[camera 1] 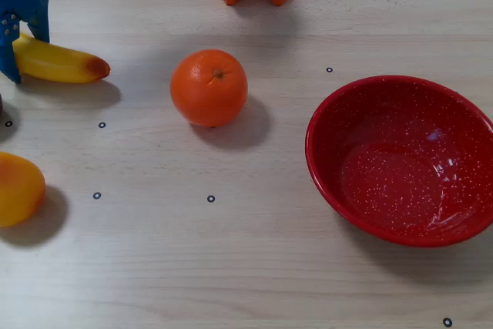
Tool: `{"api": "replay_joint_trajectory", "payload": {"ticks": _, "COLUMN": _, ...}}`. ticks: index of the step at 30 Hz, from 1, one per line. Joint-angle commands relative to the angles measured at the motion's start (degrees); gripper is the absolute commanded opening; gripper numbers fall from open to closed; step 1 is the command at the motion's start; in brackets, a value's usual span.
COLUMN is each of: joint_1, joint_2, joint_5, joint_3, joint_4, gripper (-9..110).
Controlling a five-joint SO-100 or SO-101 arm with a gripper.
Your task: Put banana in the red bowl.
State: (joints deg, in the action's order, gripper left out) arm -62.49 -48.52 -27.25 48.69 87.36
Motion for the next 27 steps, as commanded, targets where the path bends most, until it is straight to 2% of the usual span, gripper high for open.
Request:
{"api": "replay_joint_trajectory", "payload": {"ticks": 1, "joint_1": 1.58, "joint_2": -10.63, "joint_5": -1.32, "joint_3": -4.31, "joint_4": 1.76, "gripper": 0}}
{"api": "replay_joint_trajectory", "payload": {"ticks": 14, "joint_1": 2.29, "joint_2": -19.34, "joint_5": -2.37, "joint_3": -3.25, "joint_4": 4.48, "gripper": 0}}
{"api": "replay_joint_trajectory", "payload": {"ticks": 27, "joint_1": 8.26, "joint_2": -37.71, "joint_5": -2.20, "joint_3": 16.61, "joint_4": -0.53, "gripper": 0}}
